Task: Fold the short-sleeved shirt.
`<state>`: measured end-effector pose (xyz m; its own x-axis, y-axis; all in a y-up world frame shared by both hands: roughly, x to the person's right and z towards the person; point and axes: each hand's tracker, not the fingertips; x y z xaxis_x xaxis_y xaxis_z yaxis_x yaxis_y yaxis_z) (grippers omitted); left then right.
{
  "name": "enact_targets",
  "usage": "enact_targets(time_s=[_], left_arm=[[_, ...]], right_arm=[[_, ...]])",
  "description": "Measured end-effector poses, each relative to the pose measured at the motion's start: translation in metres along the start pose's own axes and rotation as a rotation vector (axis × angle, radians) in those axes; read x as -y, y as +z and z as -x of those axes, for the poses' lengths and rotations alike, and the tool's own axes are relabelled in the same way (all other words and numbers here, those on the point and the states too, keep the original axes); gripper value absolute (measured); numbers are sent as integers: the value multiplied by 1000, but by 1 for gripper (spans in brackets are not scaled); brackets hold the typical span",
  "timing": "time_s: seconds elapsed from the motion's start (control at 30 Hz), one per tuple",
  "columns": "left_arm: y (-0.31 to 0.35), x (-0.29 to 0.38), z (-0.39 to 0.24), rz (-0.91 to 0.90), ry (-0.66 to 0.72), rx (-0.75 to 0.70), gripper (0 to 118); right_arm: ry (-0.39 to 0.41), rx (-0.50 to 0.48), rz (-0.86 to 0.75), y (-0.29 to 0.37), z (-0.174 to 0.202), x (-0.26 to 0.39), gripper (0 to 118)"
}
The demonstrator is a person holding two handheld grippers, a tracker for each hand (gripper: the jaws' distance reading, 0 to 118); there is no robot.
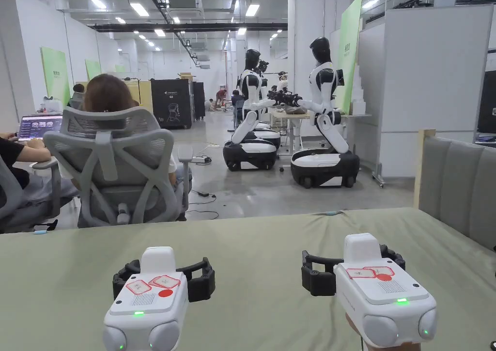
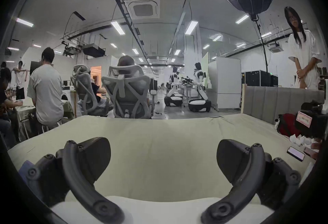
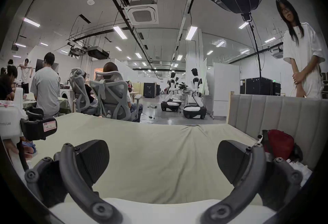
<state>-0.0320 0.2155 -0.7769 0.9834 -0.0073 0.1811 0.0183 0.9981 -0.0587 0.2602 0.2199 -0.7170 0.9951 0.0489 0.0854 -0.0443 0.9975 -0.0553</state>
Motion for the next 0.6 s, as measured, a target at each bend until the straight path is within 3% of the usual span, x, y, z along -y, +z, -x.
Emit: enact_targets(time_s=[0.6], left_arm=[[4, 1, 9, -32, -33, -3, 118]], right_arm=[[-6, 5, 12, 1, 6, 5, 118]])
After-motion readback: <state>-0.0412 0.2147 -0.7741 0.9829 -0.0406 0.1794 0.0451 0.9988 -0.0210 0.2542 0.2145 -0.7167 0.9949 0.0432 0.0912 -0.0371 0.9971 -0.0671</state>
